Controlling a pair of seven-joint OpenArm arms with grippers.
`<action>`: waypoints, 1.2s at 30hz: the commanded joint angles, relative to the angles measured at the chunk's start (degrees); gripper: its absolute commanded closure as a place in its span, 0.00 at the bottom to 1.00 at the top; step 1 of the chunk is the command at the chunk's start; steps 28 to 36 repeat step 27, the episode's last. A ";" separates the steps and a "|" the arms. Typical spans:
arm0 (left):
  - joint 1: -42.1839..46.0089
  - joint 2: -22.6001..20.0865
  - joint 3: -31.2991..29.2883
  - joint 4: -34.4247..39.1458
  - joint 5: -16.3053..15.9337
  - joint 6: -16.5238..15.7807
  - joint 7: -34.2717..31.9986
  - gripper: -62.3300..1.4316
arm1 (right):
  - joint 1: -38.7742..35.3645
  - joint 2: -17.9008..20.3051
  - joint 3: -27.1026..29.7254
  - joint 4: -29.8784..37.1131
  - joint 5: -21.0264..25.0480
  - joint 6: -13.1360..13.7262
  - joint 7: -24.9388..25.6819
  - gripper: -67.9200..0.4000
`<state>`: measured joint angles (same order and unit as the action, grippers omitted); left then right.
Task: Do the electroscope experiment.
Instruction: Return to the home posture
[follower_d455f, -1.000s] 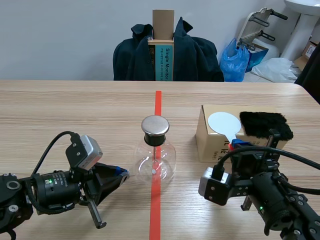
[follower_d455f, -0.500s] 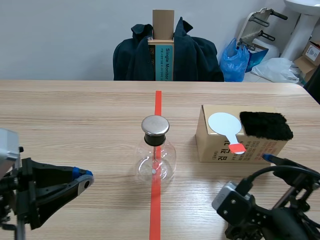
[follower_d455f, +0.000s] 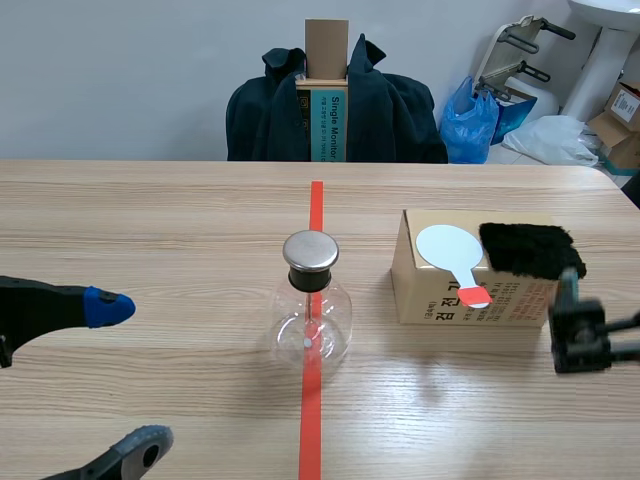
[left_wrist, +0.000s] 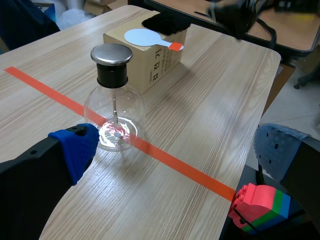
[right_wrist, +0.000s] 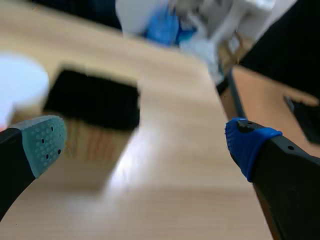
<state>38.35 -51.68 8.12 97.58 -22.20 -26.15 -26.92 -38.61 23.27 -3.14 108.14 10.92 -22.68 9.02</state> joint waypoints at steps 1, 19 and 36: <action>-0.90 0.74 0.57 -0.24 -0.37 -0.04 -1.01 0.00 | 1.64 0.63 0.81 2.05 0.42 2.64 0.87 0.00; -1.27 7.96 0.09 -0.24 -0.24 4.70 2.97 0.00 | 2.58 0.98 1.64 7.06 -2.75 28.92 -1.84 0.00; -1.27 9.94 0.09 -0.24 0.55 6.25 2.93 0.00 | 2.75 1.01 1.64 7.04 -2.78 28.72 -1.55 0.00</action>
